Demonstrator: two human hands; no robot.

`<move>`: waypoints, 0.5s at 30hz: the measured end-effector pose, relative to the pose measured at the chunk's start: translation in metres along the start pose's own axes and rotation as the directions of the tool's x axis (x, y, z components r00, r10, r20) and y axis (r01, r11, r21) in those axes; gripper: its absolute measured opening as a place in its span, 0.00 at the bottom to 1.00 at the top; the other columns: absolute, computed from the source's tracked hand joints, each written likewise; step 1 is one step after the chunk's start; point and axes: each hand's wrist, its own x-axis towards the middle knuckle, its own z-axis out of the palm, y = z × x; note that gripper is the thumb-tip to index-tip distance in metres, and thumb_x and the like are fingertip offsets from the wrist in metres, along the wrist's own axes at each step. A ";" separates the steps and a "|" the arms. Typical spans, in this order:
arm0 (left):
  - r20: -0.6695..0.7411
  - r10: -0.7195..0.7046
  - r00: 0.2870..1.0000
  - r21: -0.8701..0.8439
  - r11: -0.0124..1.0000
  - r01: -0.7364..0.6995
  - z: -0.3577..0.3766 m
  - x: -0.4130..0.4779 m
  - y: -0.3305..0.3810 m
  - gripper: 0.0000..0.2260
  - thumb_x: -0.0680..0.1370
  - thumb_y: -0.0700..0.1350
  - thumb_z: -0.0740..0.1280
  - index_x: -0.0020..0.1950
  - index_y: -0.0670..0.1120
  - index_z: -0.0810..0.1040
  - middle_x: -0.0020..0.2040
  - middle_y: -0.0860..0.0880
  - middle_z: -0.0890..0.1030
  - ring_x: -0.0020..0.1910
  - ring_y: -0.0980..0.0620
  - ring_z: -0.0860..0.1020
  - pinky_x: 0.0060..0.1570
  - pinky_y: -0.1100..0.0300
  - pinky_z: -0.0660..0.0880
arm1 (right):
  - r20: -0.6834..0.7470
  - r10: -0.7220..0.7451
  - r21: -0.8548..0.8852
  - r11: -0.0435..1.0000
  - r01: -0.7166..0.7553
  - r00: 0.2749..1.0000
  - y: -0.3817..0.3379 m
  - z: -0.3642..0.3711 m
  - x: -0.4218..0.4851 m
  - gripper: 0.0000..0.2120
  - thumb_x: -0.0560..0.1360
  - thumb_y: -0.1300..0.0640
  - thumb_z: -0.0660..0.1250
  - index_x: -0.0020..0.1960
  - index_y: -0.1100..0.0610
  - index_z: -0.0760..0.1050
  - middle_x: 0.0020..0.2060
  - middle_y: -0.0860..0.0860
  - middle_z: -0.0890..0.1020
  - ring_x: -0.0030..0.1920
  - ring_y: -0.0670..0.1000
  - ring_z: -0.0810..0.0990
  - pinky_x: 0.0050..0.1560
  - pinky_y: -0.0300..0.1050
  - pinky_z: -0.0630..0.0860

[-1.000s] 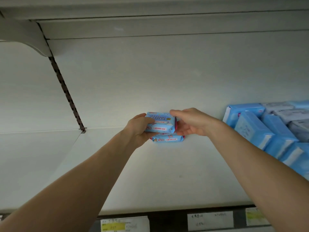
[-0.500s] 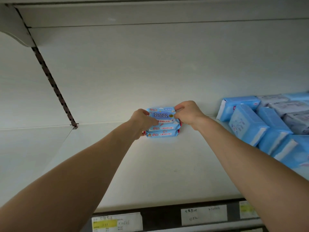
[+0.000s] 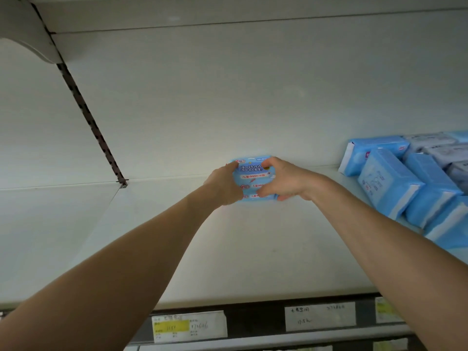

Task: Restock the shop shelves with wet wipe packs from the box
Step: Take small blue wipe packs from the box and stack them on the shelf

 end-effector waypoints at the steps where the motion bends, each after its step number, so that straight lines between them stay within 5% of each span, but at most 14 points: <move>1: -0.012 0.017 1.000 0.072 0.997 -0.016 0.001 0.001 -0.001 0.33 0.75 0.36 0.67 0.78 0.50 0.58 0.67 0.46 0.72 0.60 0.44 0.75 0.56 0.51 0.77 | -0.009 -0.028 -0.070 0.997 0.027 1.000 0.003 0.003 0.000 0.36 0.70 0.62 0.72 0.73 0.51 0.59 0.60 0.51 0.70 0.53 0.52 0.76 0.49 0.47 0.78; 7: -0.073 0.059 0.996 0.247 0.968 -0.039 0.004 0.008 -0.009 0.30 0.78 0.39 0.64 0.78 0.52 0.57 0.67 0.48 0.71 0.58 0.46 0.75 0.51 0.57 0.75 | -0.084 -0.176 -0.283 0.948 0.145 0.981 0.020 0.012 0.002 0.37 0.72 0.65 0.68 0.74 0.49 0.56 0.63 0.54 0.66 0.60 0.56 0.73 0.57 0.47 0.74; 15: -0.101 0.092 0.991 0.353 0.934 -0.051 0.007 0.009 -0.015 0.30 0.79 0.40 0.63 0.78 0.50 0.55 0.66 0.47 0.72 0.59 0.48 0.75 0.51 0.58 0.74 | -0.157 -0.256 -0.376 0.909 0.181 0.954 0.022 0.019 0.004 0.31 0.74 0.62 0.67 0.72 0.49 0.59 0.63 0.55 0.67 0.59 0.56 0.74 0.55 0.44 0.71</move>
